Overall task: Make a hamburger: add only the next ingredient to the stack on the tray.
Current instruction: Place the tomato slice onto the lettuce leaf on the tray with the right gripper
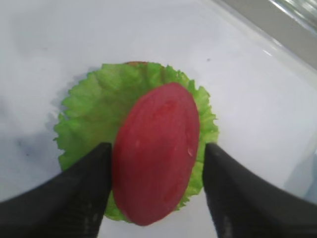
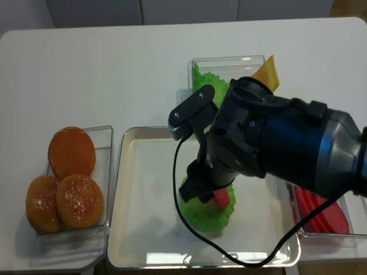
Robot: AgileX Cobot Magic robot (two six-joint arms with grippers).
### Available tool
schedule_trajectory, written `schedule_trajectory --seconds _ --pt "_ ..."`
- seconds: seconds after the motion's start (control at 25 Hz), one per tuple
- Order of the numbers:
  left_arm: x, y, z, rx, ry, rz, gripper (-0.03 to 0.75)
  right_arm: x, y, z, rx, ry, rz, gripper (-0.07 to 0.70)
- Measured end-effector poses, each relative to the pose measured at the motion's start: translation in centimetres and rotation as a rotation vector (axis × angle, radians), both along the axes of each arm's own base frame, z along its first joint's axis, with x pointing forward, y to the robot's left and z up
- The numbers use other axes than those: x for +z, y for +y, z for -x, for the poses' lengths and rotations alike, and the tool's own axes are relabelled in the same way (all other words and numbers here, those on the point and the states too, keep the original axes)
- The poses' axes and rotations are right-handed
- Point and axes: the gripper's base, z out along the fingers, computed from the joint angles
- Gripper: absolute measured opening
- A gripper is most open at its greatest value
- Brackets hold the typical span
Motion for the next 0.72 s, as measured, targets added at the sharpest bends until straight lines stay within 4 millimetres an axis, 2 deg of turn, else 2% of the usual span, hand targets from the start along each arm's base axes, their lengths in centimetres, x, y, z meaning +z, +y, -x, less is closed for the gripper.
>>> schedule_trajectory --seconds 0.32,0.6,0.72 --pt "0.0 0.0 0.0 0.000 0.000 0.000 0.216 -0.1 0.2 0.3 -0.017 0.037 -0.031 0.624" --pt "0.0 0.0 0.0 0.000 0.000 0.000 0.216 -0.1 0.1 0.2 -0.018 0.051 -0.038 0.629" --pt "0.0 0.0 0.0 0.000 0.000 0.000 0.216 0.2 -1.3 -0.9 -0.057 0.075 -0.057 0.596"
